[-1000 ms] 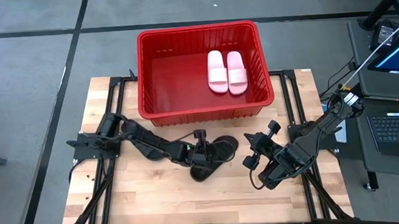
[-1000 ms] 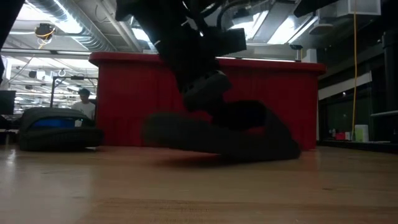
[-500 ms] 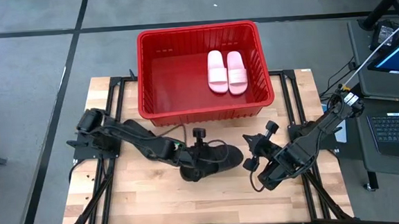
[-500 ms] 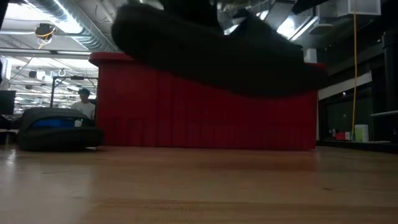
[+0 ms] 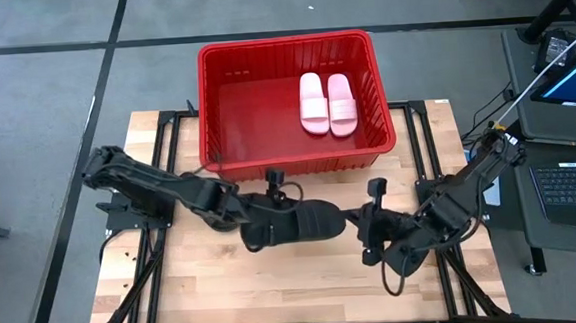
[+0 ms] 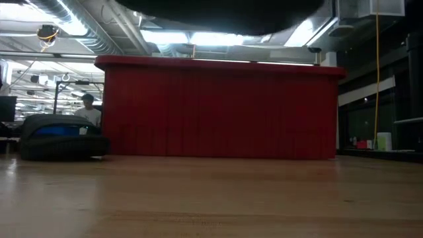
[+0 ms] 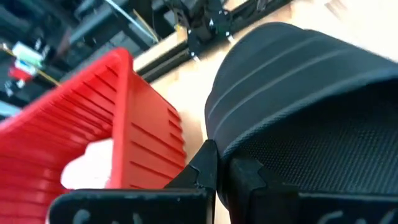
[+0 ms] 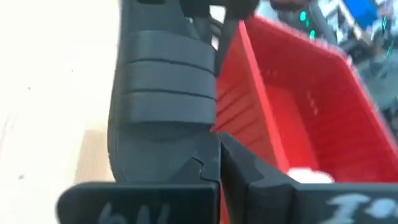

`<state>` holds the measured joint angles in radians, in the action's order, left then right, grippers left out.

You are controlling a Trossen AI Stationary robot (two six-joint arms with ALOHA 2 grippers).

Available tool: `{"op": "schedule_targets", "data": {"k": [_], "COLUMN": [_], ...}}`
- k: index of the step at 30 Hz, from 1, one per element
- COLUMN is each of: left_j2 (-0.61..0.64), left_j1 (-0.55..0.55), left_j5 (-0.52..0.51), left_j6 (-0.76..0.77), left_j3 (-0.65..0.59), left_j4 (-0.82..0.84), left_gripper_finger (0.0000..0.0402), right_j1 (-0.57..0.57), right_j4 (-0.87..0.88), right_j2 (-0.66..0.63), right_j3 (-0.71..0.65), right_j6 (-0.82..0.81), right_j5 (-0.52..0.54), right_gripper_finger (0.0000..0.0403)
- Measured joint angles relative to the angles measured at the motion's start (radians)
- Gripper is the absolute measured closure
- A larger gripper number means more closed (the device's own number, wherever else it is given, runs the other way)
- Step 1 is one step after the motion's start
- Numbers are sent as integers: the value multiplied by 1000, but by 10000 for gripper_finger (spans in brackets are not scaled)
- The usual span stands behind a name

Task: Pick and place slides into bin
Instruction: Put the right black slipper into the red bin

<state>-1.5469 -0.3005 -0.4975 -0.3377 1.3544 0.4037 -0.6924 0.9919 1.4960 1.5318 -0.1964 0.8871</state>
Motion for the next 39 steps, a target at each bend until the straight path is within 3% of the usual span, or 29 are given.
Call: {"op": "schedule_targets", "data": {"k": [5, 12, 24, 29, 39], "left_j2": [61, 145, 260, 265, 265], "left_j1": [11, 10, 34, 83, 153], "left_j5": [3, 12, 31, 35, 183], "left_j6": [-72, -127, -184, -216, -216], "left_j3": [0, 0, 1, 1, 11], "left_j4": [2, 10, 73, 90, 99], "left_gripper_finger": [397, 398, 398, 398, 398], "right_j1": [44, 144, 263, 278, 285], "right_j4": [-68, -129, -290, -363, -367], "right_j2": [0, 0, 0, 0, 24], "right_j3": [56, 130, 159, 159, 147], "right_j6": [179, 348, 670, 813, 957], "right_j5": [-65, -250, -253, -254, -260], "right_gripper_finger": [398, 398, 394, 367, 278]}}
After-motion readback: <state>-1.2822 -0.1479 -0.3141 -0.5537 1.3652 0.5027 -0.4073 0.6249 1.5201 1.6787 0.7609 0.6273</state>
